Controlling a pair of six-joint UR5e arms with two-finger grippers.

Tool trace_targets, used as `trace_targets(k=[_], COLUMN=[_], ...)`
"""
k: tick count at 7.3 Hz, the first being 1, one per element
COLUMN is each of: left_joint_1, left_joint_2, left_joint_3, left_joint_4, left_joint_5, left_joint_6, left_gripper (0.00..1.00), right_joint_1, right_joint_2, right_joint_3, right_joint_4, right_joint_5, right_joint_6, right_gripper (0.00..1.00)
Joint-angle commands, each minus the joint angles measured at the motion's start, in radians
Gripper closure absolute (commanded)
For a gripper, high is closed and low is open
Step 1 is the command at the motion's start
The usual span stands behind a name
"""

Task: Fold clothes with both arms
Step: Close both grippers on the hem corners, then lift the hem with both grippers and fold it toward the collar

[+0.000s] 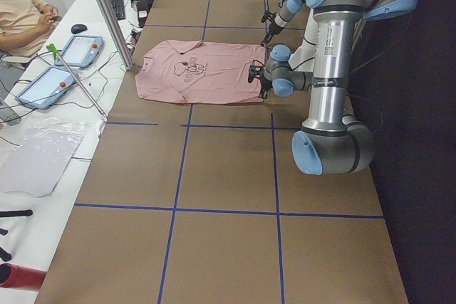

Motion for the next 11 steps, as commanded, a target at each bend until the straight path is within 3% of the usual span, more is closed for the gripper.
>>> trace_targets(k=[1, 3, 5, 6, 8, 10, 11], left_joint_1=[0.0, 0.0, 0.0, -0.002, -0.079, -0.217, -0.268], left_joint_2=[-0.001, -0.007, -0.019, -0.019, -0.101, -0.325, -0.377], left_joint_3=[-0.001, -0.001, -0.013, -0.099, -0.321, -0.427, -0.478], left_joint_4=[0.001, 0.001, 0.013, 0.097, 0.415, 0.727, 0.81], left_joint_5=[0.0, 0.002, -0.002, -0.02, -0.142, -0.263, -0.299], left_joint_6=[0.0, 0.0, 0.005, 0.009, 0.067, 0.083, 0.104], left_gripper=[1.0, 1.0, 1.0, 1.0, 1.0, 1.0, 1.0], right_joint_1=[-0.005, -0.005, 0.007, 0.039, 0.1, 0.166, 0.208], right_joint_2=[0.005, 0.005, 0.005, -0.01, -0.05, -0.003, 0.073], right_joint_3=[0.0, 0.002, 0.031, 0.119, 0.308, 0.576, 0.633], right_joint_4=[0.001, 0.001, -0.001, -0.01, -0.042, -0.325, -0.447], right_joint_5=[-0.001, -0.001, 0.002, 0.028, 0.117, 0.271, 0.356], right_joint_6=[0.015, 0.015, -0.002, -0.08, -0.188, -0.229, -0.244], right_gripper=[0.87, 1.0, 1.0, 1.0, 1.0, 1.0, 1.0])
